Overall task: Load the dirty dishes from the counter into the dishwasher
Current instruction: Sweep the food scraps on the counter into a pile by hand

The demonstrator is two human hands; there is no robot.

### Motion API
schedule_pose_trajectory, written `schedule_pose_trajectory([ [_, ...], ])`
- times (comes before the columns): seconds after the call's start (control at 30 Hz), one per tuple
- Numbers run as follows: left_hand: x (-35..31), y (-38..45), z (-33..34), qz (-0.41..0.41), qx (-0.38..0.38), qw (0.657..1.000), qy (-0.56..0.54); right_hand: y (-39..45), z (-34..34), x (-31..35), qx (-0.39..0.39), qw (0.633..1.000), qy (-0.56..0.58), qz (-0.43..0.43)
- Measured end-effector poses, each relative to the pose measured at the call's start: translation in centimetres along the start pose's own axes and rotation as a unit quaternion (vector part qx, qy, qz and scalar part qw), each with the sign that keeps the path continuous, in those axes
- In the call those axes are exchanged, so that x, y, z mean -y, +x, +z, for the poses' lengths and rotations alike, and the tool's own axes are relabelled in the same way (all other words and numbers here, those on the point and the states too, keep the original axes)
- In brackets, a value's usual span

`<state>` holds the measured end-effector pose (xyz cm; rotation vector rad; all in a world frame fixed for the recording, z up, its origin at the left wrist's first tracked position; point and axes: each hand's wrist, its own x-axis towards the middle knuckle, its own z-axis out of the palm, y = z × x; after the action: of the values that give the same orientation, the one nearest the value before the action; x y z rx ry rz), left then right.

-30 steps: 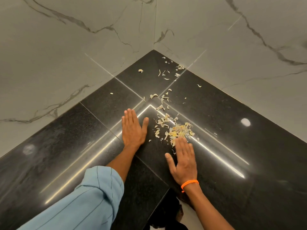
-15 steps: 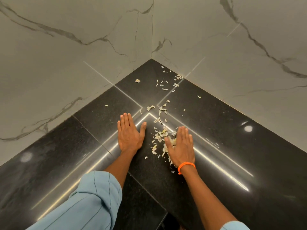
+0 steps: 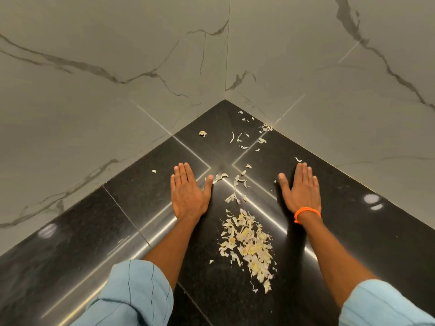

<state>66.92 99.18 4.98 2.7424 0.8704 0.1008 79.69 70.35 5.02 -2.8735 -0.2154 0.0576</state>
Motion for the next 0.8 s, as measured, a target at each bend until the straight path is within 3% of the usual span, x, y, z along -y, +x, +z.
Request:
schedule_pose_trajectory([
  [0.17,-0.5,2.6,0.4,0.012,-0.002,1.000,0.003,5.4,-0.2,1.5,0.029,0.998,0.029,-0.049],
  [0.33,-1.8,6.4,0.4,0.044,-0.004,0.999,-0.001,5.3,0.4,4.9,0.059,0.966,-0.022,-0.249],
  [0.53,-3.3,11.2,1.1,0.057,-0.017,0.998,-0.005,9.9,1.3,5.8,0.012,0.990,0.040,-0.135],
  [0.8,-4.7,16.0,1.6,0.068,-0.014,0.997,-0.022,17.0,2.4,8.4,0.018,0.982,0.023,-0.185],
])
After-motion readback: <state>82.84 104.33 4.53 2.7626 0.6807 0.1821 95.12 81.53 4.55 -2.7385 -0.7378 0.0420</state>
